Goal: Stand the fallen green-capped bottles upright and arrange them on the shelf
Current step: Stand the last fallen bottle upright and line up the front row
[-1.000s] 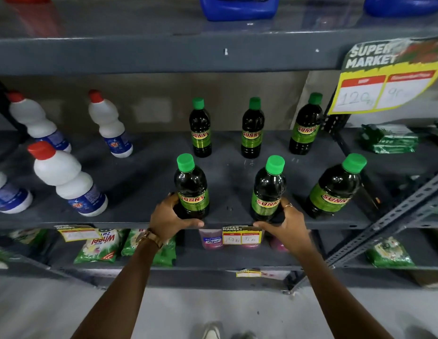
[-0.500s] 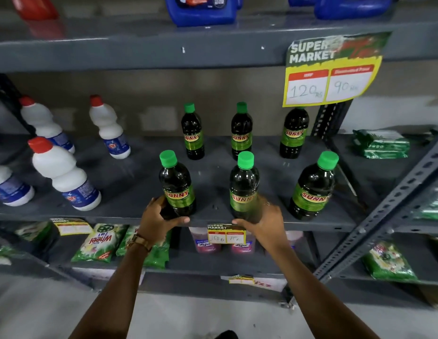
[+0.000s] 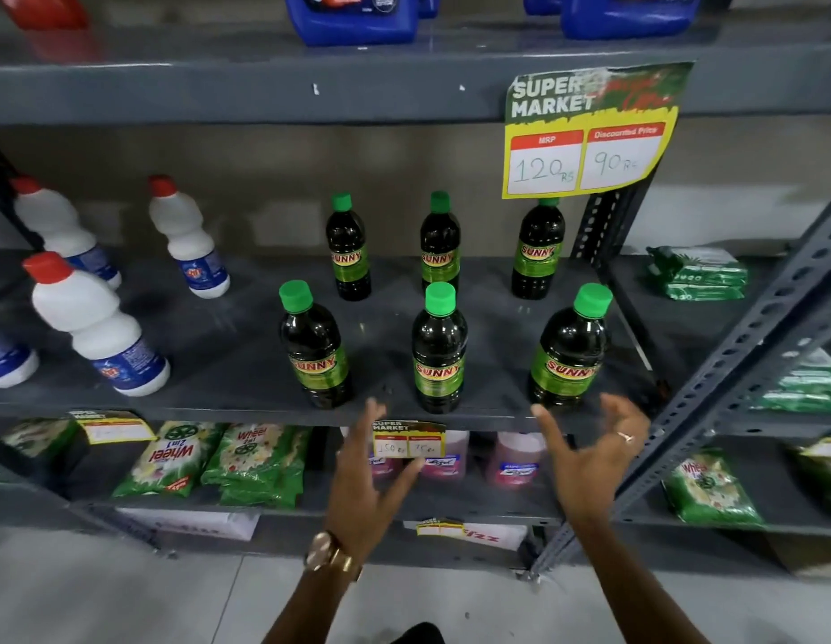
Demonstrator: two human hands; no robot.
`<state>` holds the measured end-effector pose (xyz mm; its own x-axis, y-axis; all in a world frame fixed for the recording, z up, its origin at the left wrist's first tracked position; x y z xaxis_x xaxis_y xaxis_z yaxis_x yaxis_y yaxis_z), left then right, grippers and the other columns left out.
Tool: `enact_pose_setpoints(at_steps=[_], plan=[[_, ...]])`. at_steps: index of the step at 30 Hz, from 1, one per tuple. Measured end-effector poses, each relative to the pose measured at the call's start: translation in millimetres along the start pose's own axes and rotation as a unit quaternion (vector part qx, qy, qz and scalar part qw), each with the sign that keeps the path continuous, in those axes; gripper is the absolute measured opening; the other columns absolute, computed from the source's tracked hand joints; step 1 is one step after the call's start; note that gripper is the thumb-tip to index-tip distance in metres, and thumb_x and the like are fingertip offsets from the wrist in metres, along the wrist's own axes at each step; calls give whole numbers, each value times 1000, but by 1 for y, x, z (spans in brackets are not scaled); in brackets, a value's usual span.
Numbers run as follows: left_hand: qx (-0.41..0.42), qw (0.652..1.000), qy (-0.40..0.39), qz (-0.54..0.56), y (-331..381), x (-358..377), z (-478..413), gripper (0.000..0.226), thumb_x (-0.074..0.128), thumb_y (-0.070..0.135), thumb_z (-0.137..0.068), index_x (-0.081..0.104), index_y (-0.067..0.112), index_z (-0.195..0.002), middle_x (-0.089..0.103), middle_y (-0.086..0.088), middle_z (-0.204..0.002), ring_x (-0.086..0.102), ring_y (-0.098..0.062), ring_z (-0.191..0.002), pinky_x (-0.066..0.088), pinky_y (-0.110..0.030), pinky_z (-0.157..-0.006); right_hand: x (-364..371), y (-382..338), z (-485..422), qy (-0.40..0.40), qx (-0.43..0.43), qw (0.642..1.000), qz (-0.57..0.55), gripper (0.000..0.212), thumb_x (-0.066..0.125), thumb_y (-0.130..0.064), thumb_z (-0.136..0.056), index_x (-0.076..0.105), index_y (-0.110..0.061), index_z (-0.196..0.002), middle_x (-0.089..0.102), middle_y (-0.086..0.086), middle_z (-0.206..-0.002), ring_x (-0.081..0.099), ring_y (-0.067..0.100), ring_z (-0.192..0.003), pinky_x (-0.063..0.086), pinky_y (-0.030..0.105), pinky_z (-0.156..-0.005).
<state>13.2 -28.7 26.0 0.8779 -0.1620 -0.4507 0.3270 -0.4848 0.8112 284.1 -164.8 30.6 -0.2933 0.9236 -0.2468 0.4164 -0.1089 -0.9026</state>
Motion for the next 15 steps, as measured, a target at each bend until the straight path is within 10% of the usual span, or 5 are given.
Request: enact_pose_setpoints(at_steps=[3, 8, 15], plan=[[-38, 998, -50, 30, 1, 30, -23, 98, 73, 47, -70, 11, 34, -144, 34, 9, -144, 31, -1, -130, 26, -17, -101, 22, 19, -29, -61, 43, 996, 38, 110, 85, -53, -55, 33, -11, -142, 49, 12, -139, 45, 24, -129, 32, 48, -112], [-112, 993, -18, 41, -21, 41, -50, 113, 84, 46, -60, 15, 25, -146, 47, -1, -142, 43, -8, -126, 37, -29, -102, 60, 34, -23, -130, 17, 986, 105, 66, 85, -37, -65, 55, -6, -115, 68, 12, -112, 47, 34, -126, 16, 49, -115], [-76, 997, -11, 7, -4, 61, -66, 97, 78, 54, -56, 36, 21, -137, 55, -5, -129, 49, -22, -120, 45, -46, -98, 39, 39, -44, -105, 20, 990, 91, 76, 85, -42, -64, 53, -6, -123, 63, 15, -123, 31, 36, -136, 14, 39, -113]])
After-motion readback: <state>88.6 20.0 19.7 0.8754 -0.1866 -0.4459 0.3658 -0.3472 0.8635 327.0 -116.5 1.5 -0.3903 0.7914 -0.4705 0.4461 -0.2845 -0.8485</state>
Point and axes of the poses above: each hand's wrist, its own z-axis away from the middle knuckle, its own x-axis out of the palm, y = z × x, the point moved 10 cm from there along -z, towards the middle knuckle
